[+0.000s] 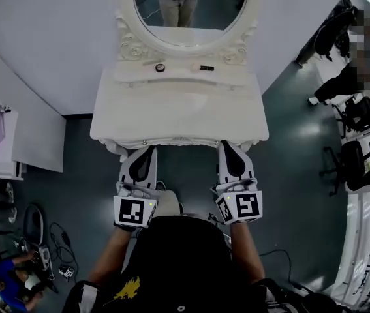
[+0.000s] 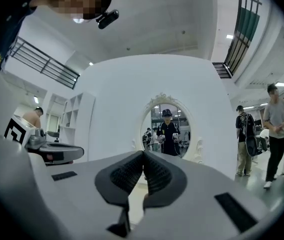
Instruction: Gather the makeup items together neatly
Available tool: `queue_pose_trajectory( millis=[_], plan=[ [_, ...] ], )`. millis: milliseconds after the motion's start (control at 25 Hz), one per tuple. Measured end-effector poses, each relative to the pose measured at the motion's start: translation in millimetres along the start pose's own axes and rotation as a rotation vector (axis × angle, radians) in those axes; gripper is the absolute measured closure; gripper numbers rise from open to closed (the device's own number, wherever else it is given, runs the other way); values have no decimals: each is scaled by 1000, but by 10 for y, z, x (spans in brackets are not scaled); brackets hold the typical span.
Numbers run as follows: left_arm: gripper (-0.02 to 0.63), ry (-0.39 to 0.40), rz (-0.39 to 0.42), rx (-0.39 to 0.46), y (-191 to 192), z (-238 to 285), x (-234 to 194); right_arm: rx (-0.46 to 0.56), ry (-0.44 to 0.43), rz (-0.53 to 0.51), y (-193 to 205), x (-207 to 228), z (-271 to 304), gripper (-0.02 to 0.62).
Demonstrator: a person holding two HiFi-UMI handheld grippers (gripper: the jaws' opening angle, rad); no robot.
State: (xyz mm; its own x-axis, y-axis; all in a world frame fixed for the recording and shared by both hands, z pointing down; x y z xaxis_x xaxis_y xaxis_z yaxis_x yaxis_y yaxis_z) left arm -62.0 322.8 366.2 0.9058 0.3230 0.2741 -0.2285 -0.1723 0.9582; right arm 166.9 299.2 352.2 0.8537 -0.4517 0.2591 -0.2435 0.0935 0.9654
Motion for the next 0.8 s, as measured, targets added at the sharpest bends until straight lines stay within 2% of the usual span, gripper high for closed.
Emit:
queue_pose_trajectory(
  millis=[280, 320, 440, 480, 640, 720, 800],
  plan=[
    [594, 36, 23, 69, -133, -72, 51, -14, 13, -1, 27, -42, -18, 580],
    [594, 48, 63, 63, -131, -112, 54, -21, 13, -1, 47, -31, -30, 580],
    [594, 119, 314, -11, -87, -222, 2, -60, 27, 15, 127, 7, -49, 580],
    [594, 125, 349, -25, -72, -248, -23, -71, 30, 18, 153, 16, -63, 580],
    [594, 102, 360, -59, -38, -341, -81, -82, 40, 23, 220, 70, -182, 578],
    [594, 94, 374, -81, -40, -359, -47, -91, 50, 25, 260, 137, -252, 537],
    [547, 95, 386, -84, -58, -328, 3, -110, 64, 18, 301, 212, -309, 514]
  ],
)
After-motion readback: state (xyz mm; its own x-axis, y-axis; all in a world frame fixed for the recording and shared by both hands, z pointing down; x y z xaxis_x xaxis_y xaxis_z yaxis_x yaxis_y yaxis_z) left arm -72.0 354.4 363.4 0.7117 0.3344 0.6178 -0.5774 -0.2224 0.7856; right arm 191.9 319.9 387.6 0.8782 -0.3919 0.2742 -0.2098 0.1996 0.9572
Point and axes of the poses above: the fingertips, and each gripper's own axes: z forward along the fingers, x to its right, y out of its underside, the point moved 8 cm from there along -z, backward along the fingers, and after that the axes turned 15 degrees about z, right-handed, at the moved point
